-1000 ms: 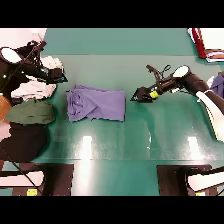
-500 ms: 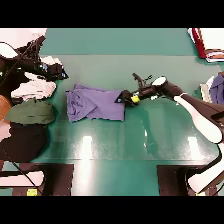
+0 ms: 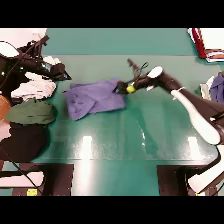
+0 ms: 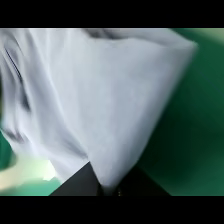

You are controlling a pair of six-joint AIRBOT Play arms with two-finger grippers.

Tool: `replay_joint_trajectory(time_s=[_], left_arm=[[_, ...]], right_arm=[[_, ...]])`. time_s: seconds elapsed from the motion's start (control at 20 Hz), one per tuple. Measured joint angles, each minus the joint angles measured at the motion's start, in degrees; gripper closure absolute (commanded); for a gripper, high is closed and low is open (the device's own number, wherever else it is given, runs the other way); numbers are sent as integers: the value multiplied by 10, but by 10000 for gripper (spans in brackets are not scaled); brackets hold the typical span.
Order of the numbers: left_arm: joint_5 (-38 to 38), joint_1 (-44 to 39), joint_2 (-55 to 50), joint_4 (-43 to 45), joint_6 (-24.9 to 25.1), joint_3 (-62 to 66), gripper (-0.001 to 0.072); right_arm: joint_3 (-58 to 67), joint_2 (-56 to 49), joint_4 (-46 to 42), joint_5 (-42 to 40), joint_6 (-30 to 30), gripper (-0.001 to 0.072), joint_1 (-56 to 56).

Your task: Fold the shirts.

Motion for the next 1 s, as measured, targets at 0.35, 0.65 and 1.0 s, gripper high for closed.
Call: replay_joint_trajectory(time_s=[0.35, 0.65, 1.0], left_arm=[[13, -119, 0, -8, 1, 0, 681], [38, -219, 0, -9, 1, 0, 681], [61, -263, 0, -12, -8, 0, 681]], right_arm=[[144, 76, -137, 107, 53, 697, -269], [190, 88, -158, 128, 62, 698, -498], [208, 89, -123, 106, 55, 698, -625]])
